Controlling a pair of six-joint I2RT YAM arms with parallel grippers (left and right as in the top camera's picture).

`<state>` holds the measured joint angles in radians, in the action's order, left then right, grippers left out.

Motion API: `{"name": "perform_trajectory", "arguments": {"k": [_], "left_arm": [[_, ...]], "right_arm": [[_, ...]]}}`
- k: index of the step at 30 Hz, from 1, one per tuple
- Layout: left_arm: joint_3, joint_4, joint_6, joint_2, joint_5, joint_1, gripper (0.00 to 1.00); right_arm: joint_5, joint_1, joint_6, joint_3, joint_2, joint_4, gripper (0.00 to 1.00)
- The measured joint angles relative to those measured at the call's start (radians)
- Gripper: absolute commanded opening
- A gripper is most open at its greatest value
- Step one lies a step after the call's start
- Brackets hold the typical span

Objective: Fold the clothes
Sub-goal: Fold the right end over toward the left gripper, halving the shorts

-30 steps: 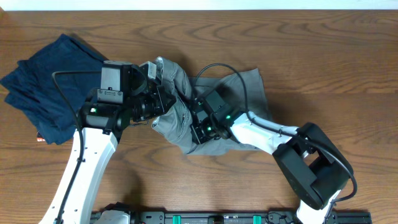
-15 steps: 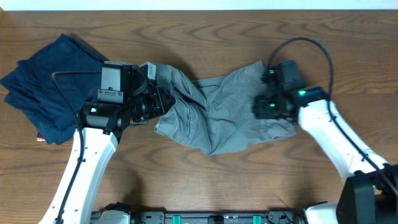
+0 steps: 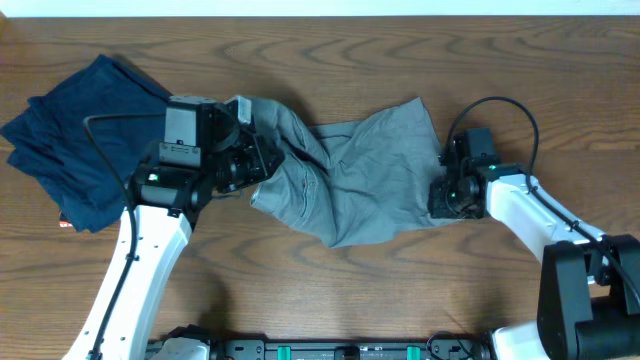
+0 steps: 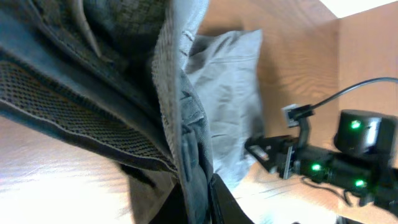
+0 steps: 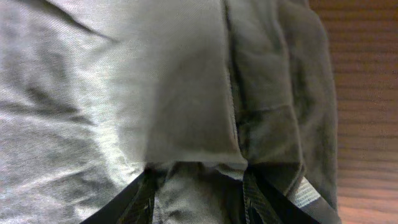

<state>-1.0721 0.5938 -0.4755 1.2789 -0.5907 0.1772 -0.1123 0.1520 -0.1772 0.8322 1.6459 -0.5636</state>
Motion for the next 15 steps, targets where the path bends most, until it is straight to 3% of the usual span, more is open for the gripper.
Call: {"name": "perform_trajectory", "arguments": {"k": [8, 15], "left_arm": [[0.000, -0.175, -0.099, 0.005, 0.019, 0.166, 0.10], [0.000, -0.237, -0.175, 0.100, 0.121, 0.327, 0.10]], "right_arm": [[-0.024, 0.165, -0.075, -0.011, -0.008, 0.015, 0.43], [-0.037, 0.274, -0.161, -0.011, -0.009, 0.016, 0.45]]}}
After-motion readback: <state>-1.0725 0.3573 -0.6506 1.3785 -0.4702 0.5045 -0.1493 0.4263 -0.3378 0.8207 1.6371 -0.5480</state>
